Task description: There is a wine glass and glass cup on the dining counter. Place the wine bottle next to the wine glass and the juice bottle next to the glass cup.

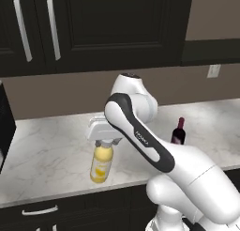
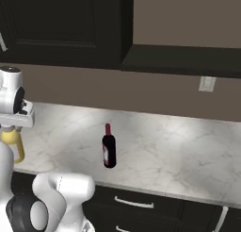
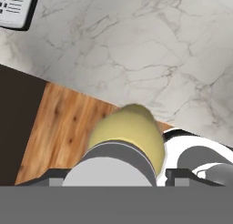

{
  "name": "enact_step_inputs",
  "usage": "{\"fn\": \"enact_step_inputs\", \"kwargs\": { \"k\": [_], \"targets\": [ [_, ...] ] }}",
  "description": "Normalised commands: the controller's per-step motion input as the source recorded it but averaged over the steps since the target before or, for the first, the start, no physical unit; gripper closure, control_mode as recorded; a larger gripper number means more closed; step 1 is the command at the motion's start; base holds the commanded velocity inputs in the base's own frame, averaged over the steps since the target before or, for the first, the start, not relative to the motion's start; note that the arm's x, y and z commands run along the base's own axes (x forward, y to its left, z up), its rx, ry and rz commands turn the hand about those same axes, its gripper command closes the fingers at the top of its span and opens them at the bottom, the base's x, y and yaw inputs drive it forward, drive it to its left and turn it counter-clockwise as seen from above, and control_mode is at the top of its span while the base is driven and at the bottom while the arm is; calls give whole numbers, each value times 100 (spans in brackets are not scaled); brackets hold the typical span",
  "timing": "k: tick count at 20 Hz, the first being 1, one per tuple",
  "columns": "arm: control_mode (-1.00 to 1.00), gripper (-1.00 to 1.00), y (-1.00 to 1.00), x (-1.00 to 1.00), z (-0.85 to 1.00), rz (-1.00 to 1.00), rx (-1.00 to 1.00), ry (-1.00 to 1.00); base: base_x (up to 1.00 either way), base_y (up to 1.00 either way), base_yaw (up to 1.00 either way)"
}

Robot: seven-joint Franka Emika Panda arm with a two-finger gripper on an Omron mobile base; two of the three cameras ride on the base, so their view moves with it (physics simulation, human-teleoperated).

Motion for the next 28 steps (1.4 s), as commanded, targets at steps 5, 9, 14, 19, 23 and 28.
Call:
{"fn": "enact_step_inputs", "kwargs": {
  "k": [5, 9, 14, 19, 23, 28],
  "targets": [
    [100, 100, 0, 0, 0, 0, 0, 0, -59, 10, 6],
    [100, 100, 0, 0, 0, 0, 0, 0, -47, 25, 36],
    [100, 100, 0, 0, 0, 0, 0, 0, -13, 29, 81],
    [100, 100, 0, 0, 0, 0, 0, 0, -12, 20, 93],
    [100, 100, 0, 0, 0, 0, 0, 0, -10, 16, 97],
    [100, 100, 0, 0, 0, 0, 0, 0, -13, 14, 96]
  ]
}}
